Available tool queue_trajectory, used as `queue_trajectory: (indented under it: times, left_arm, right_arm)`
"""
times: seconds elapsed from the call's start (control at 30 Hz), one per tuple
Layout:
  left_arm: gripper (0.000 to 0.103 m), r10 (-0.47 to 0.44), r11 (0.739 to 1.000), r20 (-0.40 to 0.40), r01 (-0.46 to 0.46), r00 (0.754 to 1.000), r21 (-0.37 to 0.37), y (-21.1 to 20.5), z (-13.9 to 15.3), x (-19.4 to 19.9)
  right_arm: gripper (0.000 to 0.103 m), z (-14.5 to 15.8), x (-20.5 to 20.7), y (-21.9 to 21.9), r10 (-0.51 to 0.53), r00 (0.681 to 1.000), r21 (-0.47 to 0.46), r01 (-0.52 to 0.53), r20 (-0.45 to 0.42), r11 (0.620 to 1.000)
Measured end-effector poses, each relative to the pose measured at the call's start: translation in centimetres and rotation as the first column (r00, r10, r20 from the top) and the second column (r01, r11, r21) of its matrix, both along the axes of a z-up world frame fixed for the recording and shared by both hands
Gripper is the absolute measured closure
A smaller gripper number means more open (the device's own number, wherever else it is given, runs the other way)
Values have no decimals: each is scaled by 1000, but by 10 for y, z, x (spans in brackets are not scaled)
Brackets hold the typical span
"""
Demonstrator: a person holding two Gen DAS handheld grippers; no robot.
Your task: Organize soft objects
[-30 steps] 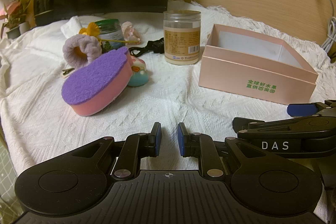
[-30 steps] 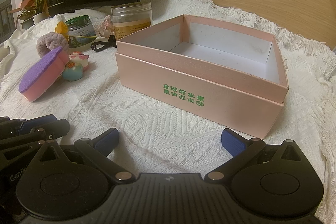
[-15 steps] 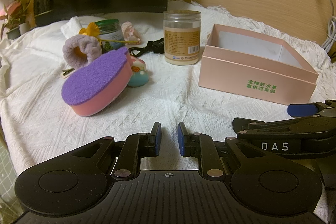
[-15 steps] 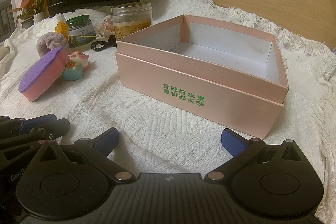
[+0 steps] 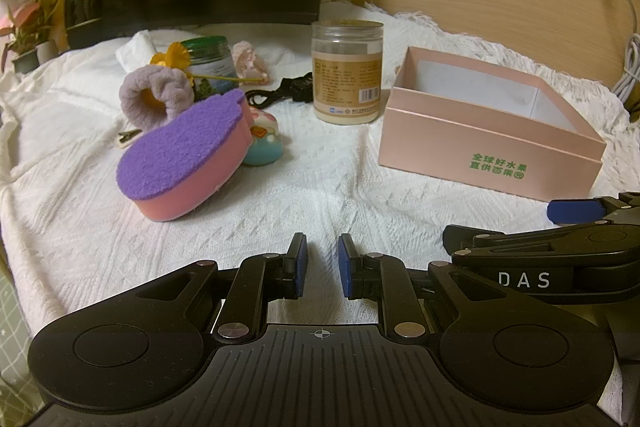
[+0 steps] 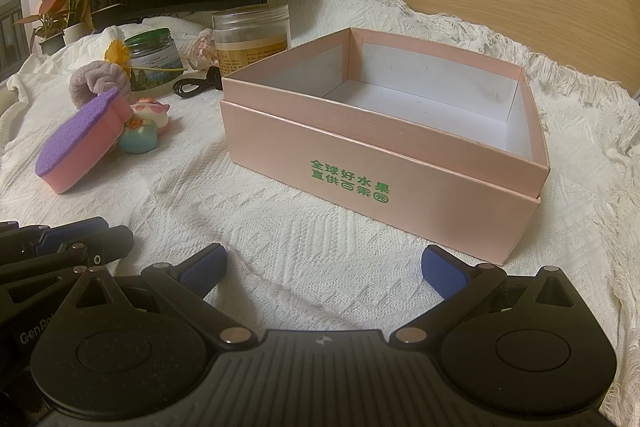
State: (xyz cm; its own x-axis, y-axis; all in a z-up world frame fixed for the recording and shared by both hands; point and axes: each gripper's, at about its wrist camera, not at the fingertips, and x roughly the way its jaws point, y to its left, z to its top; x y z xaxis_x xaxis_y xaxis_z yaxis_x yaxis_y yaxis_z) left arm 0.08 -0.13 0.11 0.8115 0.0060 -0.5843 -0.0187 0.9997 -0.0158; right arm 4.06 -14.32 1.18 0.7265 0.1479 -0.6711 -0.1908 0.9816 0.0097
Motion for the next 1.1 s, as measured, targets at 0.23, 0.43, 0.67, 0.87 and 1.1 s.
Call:
queue_trajectory:
  times: [0.23,0.43,0.67,0.87,1.1]
  left_arm:
    - [84,2,1000,1,-2,1000,-8,2,0,0]
    - [84,2,1000,2,-2,1000,-12,3,0,0]
    - [84,-33,999,-41,33,999,5,4,3,6]
    - [84,-97,994,-186,86,978,-65,19,17,26]
    - [83,-267,963,-252,269,930,-24,22,21,37]
  right_arm:
    - [0,0,0,1,0,1000,0,0,0,1000]
    - [0,1,-1,2,0,1000,1,0,0,1000]
    - [0,11,10,-2,52,990,15,-51,-133,999]
    - [0,16,20,1,127,951,-49,-147,-282,988]
    - [0,15,11,4,73,953,-62,-95,-294,994]
